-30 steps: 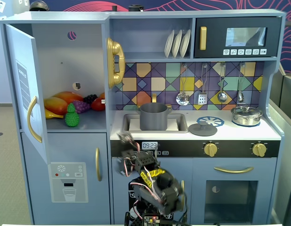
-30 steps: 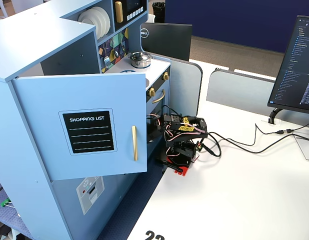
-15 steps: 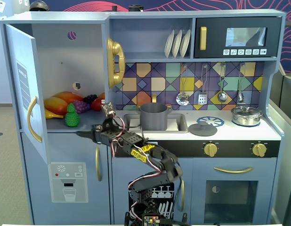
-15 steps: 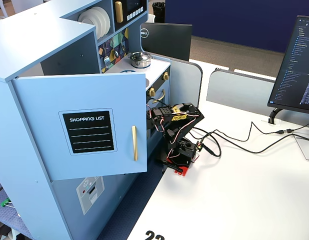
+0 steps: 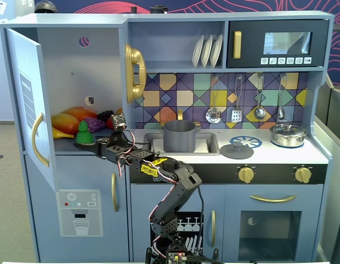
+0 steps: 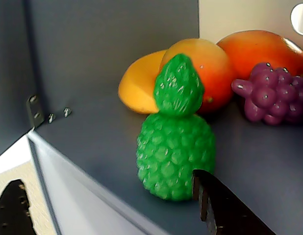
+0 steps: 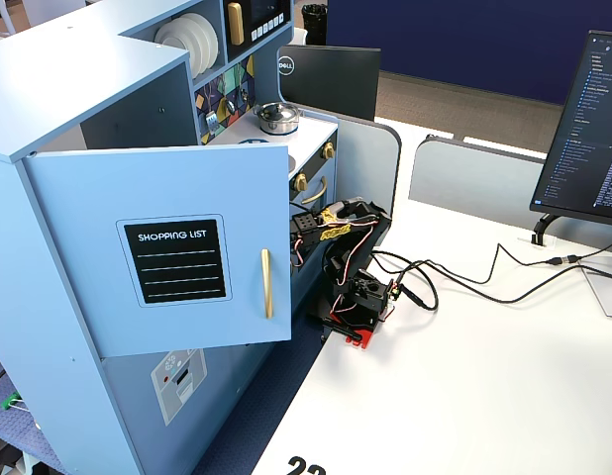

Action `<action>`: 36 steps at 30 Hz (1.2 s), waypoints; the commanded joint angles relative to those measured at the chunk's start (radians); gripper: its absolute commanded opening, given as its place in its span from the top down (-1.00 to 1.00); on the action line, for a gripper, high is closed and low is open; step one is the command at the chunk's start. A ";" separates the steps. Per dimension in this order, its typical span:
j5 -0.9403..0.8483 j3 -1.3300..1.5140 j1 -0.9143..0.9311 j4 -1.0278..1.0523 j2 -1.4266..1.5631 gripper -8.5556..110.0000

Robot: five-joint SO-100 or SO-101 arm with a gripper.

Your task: Pick up the green pineapple from the left cabinet and place it in the gray recipient

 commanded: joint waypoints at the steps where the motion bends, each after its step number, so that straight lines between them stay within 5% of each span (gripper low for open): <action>1: 0.014 -0.100 0.035 -0.046 -0.044 0.17; 32: -0.018 -0.437 0.055 -0.072 -0.414 0.19; 36: -0.026 -0.509 0.034 -0.095 -0.480 0.41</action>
